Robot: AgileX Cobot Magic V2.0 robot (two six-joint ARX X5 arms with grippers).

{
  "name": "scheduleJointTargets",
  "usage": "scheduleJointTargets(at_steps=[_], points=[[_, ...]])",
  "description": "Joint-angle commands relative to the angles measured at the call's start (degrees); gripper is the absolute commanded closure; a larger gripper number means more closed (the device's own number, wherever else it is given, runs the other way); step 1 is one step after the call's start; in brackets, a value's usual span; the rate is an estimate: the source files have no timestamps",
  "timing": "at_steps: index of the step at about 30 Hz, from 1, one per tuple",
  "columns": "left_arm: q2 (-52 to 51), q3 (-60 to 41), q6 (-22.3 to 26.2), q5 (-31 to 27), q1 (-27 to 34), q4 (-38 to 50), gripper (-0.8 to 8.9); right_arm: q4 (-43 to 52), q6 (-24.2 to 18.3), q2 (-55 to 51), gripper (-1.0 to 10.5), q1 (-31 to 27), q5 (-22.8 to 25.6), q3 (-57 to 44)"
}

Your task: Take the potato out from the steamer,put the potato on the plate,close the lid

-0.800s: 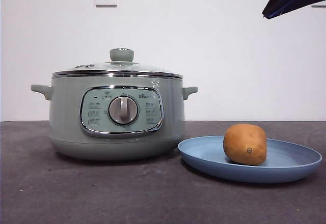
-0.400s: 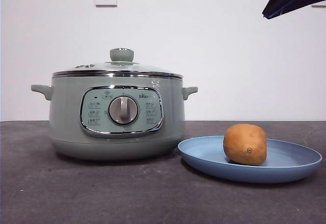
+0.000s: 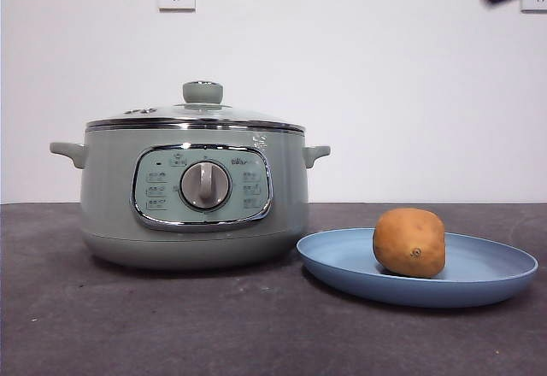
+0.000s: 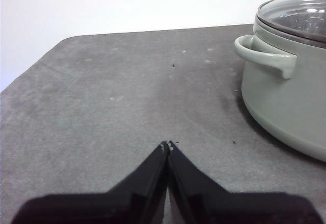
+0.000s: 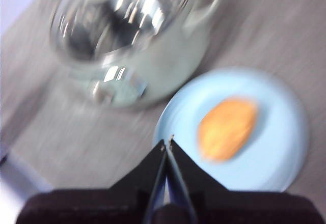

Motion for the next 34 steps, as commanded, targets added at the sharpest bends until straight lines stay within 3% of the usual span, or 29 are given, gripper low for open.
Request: scheduleJointTargets(at_steps=[1,8,14,24,34], points=[[-0.13,-0.9,-0.35,-0.09,0.15,0.13,8.17,2.97,-3.08,-4.72,9.5,-3.87,0.17,-2.32],[-0.13,-0.9,-0.35,-0.15,0.15,0.13,8.17,19.5,-5.16,-19.17,9.5,-15.52,0.33,-15.39],[-0.13,-0.9,-0.37,-0.15,0.15,0.13,8.17,27.91,-4.76,-29.14,9.5,-19.39,0.57,-29.22],[-0.13,-0.9,-0.37,-0.15,0.15,0.13,8.17,29.42,-3.67,-42.51,9.5,-19.78,3.52,-43.5],[-0.13,-0.9,-0.35,-0.15,0.15,0.13,8.17,25.51,-3.74,-42.99,9.5,-19.71,3.56,-46.4]])
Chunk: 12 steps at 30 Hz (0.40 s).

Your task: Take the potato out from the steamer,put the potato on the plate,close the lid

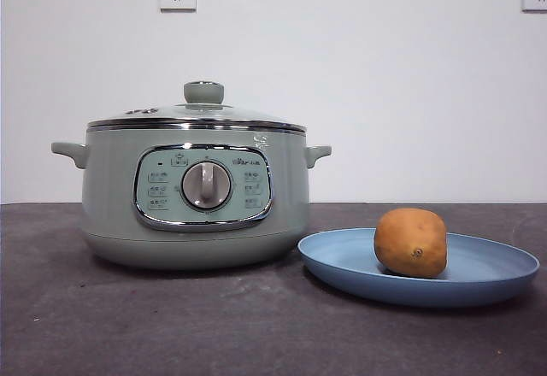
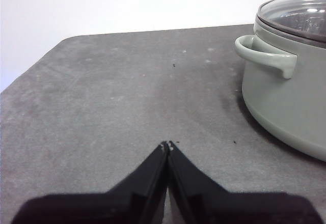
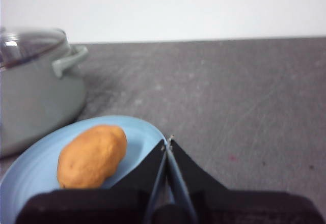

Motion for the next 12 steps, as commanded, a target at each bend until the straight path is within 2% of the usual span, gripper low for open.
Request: scheduleJointTargets(at_steps=[1,12], points=[[-0.13,-0.9,-0.37,-0.15,0.15,0.13,8.17,-0.72,0.52,-0.17,9.5,-0.09,0.31,-1.46],[-0.13,-0.9,-0.35,-0.15,0.15,0.13,8.17,-0.48,1.81,-0.17,9.5,-0.07,0.15,-1.44]])
